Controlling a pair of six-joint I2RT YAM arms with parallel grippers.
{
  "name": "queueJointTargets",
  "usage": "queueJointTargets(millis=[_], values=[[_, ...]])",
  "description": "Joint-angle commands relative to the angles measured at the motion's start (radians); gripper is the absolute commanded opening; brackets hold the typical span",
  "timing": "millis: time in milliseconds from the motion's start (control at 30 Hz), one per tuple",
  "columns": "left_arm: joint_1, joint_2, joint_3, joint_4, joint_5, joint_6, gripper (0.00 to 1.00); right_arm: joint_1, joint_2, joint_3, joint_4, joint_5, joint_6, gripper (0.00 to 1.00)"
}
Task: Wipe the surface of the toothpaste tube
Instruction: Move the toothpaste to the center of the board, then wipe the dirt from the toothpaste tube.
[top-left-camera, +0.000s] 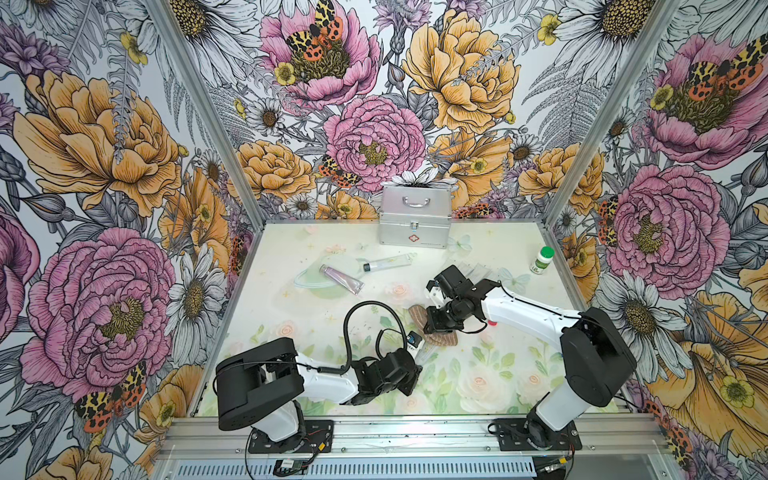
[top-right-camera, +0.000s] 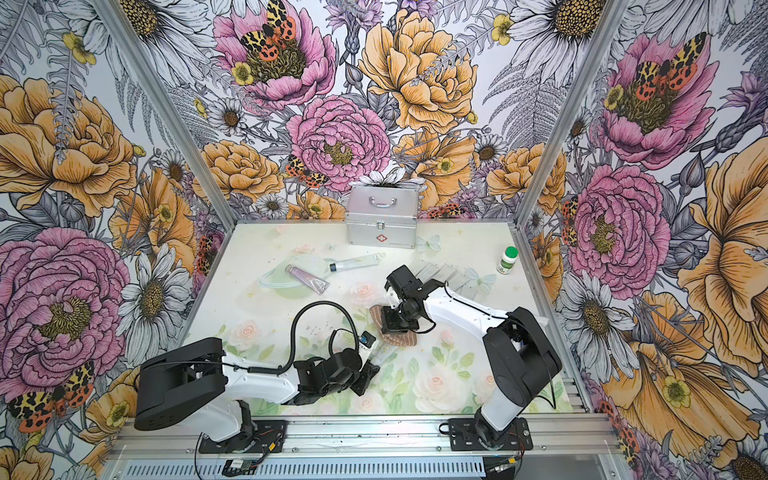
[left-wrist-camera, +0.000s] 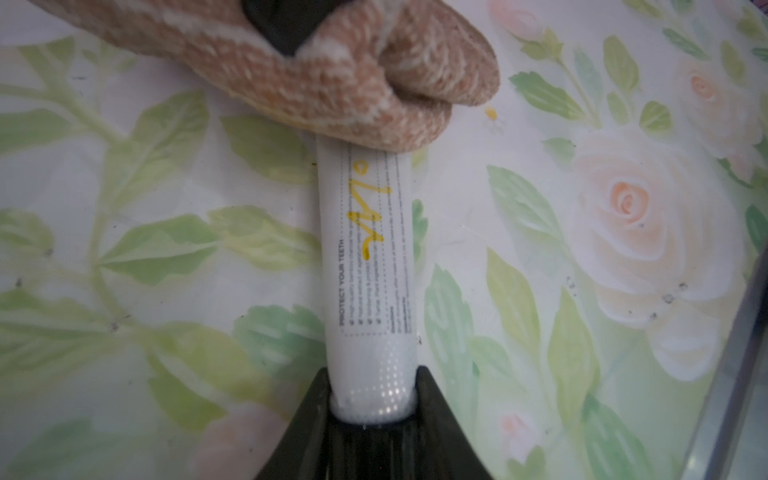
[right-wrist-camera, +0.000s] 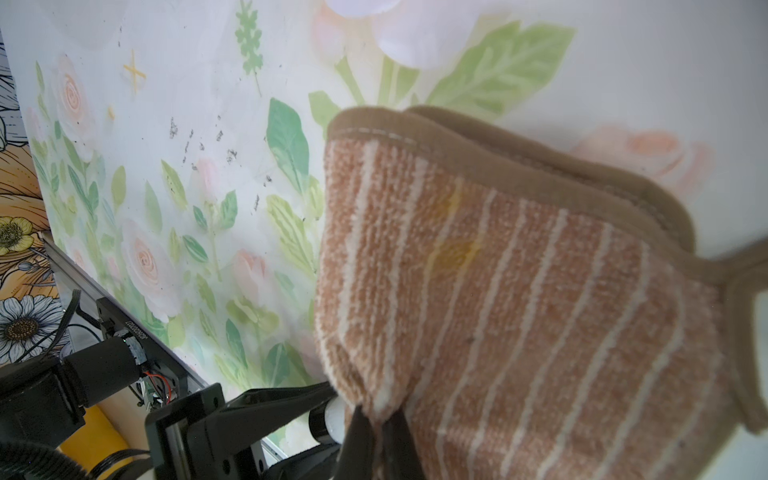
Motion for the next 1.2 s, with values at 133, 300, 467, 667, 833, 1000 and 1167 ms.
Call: queueJointTargets(millis=[133, 300, 467, 667, 833, 1000, 1167], values=[[0.003, 0.019, -0.013, -0.047, -0.006, -0.006, 0.31, 0.033, 0.033, -0.071, 0.095, -0.035, 0.047, 0.0], [0.026, 0.024, -0.012, -0.037, 0.001, 0.007, 0.31, 0.043, 0.042, -0.092, 0.119, -0.037, 0.058, 0.0], [0.049, 0.039, -0.016, -0.018, 0.012, 0.013, 0.31, 0.057, 0.062, -0.091, 0.121, -0.027, 0.058, 0.0], [0.069, 0.038, -0.028, 0.002, 0.022, 0.012, 0.3, 0.064, 0.08, -0.125, 0.118, 0.055, 0.038, 0.0], [0.068, 0.034, -0.03, 0.0, 0.029, 0.012, 0.3, 0.043, 0.123, -0.12, 0.094, 0.145, 0.0, 0.0], [0.063, 0.034, -0.039, 0.002, 0.027, 0.004, 0.29, -0.025, 0.137, -0.116, 0.068, 0.225, -0.042, 0.0], [0.059, 0.039, -0.037, -0.001, 0.02, 0.001, 0.29, -0.065, 0.146, -0.112, 0.065, 0.234, -0.06, 0.0]])
